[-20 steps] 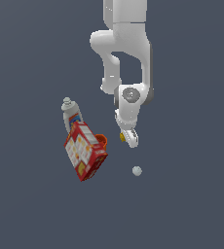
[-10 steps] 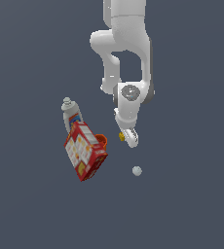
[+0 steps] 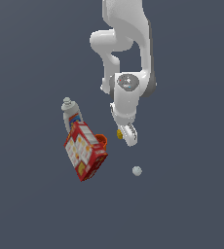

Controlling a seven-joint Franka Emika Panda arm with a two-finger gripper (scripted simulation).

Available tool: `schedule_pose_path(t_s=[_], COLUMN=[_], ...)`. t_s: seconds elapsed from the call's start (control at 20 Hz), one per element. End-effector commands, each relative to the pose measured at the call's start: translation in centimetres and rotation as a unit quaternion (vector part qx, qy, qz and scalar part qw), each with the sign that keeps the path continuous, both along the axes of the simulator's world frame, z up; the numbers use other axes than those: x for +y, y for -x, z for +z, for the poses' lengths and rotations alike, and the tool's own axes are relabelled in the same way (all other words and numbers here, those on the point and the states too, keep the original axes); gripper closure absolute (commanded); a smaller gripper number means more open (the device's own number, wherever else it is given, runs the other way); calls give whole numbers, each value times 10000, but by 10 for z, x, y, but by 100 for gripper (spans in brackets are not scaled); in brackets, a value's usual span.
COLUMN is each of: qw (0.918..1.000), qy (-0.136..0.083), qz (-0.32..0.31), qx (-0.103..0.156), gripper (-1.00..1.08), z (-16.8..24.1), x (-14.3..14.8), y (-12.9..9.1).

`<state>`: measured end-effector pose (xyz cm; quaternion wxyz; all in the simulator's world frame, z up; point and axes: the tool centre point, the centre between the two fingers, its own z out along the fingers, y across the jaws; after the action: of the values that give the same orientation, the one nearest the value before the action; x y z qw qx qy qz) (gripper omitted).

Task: Pick up a designated object from a clutter of objects.

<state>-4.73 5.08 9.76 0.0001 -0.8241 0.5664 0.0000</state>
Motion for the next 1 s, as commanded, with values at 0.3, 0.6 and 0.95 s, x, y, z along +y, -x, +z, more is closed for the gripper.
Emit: schedule_pose_path(t_s=[0.3, 0.6, 0.95], qw=[10000, 10000, 10000], qy=[0, 0, 0], qz=[-1, -1, -1], qx=[-3, -3, -3], gripper=[108, 108, 108], z=[75, 128, 190], x=[-20, -35, -52], y=[-32, -56, -85])
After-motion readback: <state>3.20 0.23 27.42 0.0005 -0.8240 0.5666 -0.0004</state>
